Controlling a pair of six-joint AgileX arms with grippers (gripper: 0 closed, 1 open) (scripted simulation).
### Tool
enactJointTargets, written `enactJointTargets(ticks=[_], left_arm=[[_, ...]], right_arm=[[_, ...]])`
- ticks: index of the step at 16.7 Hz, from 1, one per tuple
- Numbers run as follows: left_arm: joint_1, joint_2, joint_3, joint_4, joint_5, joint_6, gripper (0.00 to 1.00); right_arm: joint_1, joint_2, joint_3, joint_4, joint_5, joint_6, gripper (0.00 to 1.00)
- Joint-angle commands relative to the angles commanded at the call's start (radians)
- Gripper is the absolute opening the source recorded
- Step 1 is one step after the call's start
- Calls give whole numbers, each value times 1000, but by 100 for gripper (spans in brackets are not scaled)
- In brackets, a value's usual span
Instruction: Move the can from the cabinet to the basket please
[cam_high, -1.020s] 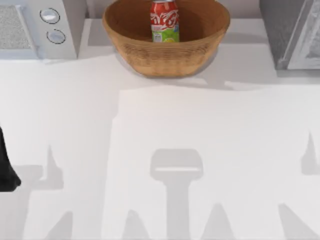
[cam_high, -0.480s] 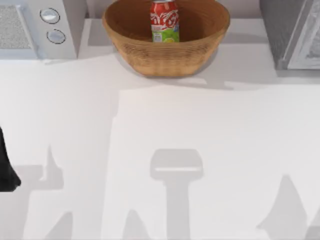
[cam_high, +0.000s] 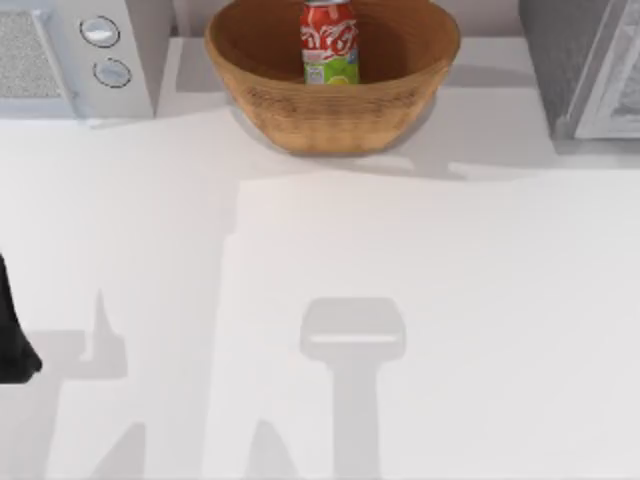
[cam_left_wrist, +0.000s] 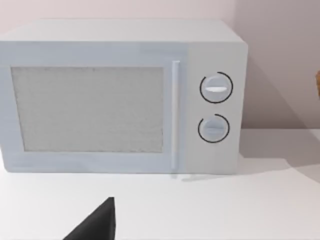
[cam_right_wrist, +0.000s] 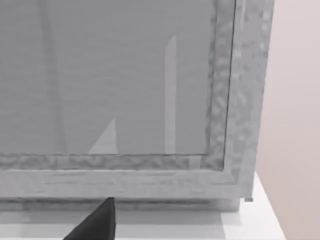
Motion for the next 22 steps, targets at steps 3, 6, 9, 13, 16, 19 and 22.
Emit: enactJointTargets(ticks=[3,6,9,13,16,19,22], left_arm=[[0,0,0,0,0,0,100],[0,0,0,0,0,0,100],[0,0,0,0,0,0,100],[0,0,0,0,0,0,100],[0,0,0,0,0,0,100],[0,0,0,0,0,0,100],[0,0,0,0,0,0,100]], right_arm=[[-4,6,1,4,-4,0,100],[0,3,-3,1,-2,0,100],[-7,4,54,-52,-12,-5,100],[-30,-1,247,-250,-21,0,100],[-45,-12,435,-470,-30,4,100],[-48,-36,649,-717,-40,7,100],[-44,-76,874,-970,-48,4,100]])
